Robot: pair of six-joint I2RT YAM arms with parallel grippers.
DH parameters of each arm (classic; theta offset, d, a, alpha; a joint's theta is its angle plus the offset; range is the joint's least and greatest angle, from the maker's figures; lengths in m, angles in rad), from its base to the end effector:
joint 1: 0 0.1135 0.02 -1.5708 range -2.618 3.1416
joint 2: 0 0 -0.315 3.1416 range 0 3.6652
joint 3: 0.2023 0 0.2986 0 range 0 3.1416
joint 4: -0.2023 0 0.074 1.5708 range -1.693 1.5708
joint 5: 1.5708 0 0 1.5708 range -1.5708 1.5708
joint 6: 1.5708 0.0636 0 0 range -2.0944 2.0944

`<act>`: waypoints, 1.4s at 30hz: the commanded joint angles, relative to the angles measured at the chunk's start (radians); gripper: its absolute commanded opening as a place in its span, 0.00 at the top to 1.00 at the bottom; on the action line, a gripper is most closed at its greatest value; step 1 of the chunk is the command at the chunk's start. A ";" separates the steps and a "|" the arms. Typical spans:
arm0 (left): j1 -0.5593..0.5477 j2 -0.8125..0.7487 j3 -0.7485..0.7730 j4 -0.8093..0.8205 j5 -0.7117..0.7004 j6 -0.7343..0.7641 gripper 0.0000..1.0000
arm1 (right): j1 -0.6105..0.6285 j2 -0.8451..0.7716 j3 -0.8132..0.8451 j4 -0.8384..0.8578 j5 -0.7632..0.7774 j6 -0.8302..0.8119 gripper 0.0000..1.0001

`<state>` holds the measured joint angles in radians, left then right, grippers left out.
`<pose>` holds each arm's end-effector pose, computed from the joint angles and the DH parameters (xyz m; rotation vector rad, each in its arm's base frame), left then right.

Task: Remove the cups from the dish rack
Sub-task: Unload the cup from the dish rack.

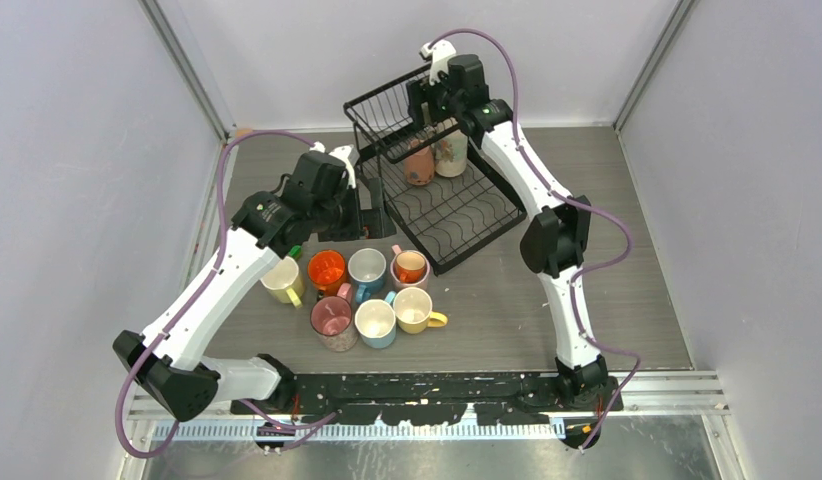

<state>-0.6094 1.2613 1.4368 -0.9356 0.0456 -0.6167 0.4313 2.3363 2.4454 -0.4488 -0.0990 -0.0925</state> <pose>0.2454 -0.1748 0.4289 0.0149 2.4263 -0.6443 0.5896 0.2783 0.3864 -0.5623 1.8379 0.3228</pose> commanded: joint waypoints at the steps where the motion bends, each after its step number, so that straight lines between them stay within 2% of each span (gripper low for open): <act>1: -0.005 -0.030 -0.003 0.021 0.011 0.012 0.00 | 0.007 -0.082 -0.011 -0.040 -0.005 -0.013 0.14; 13: -0.005 -0.033 -0.003 0.013 0.006 0.014 0.00 | 0.006 -0.030 0.011 -0.028 -0.001 -0.025 0.12; 17: -0.004 -0.031 0.003 0.006 0.001 0.015 0.00 | 0.005 -0.006 0.027 -0.011 0.011 -0.019 0.15; 25: -0.005 -0.027 0.007 0.000 -0.003 0.015 0.00 | 0.001 0.020 0.039 0.006 0.020 -0.013 0.28; 28: -0.004 -0.027 0.007 0.001 -0.004 0.014 0.00 | 0.001 0.015 0.039 0.014 0.032 -0.009 0.37; 35: -0.004 -0.025 0.007 0.010 -0.003 0.012 0.00 | 0.002 -0.016 0.076 0.028 0.045 0.028 0.50; 42: -0.005 -0.032 -0.001 0.020 -0.006 0.008 0.00 | 0.002 -0.067 0.072 0.059 0.059 0.061 0.56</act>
<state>-0.6094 1.2564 1.4357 -0.9360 0.0452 -0.6170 0.4347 2.3421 2.4649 -0.4545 -0.0616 -0.0628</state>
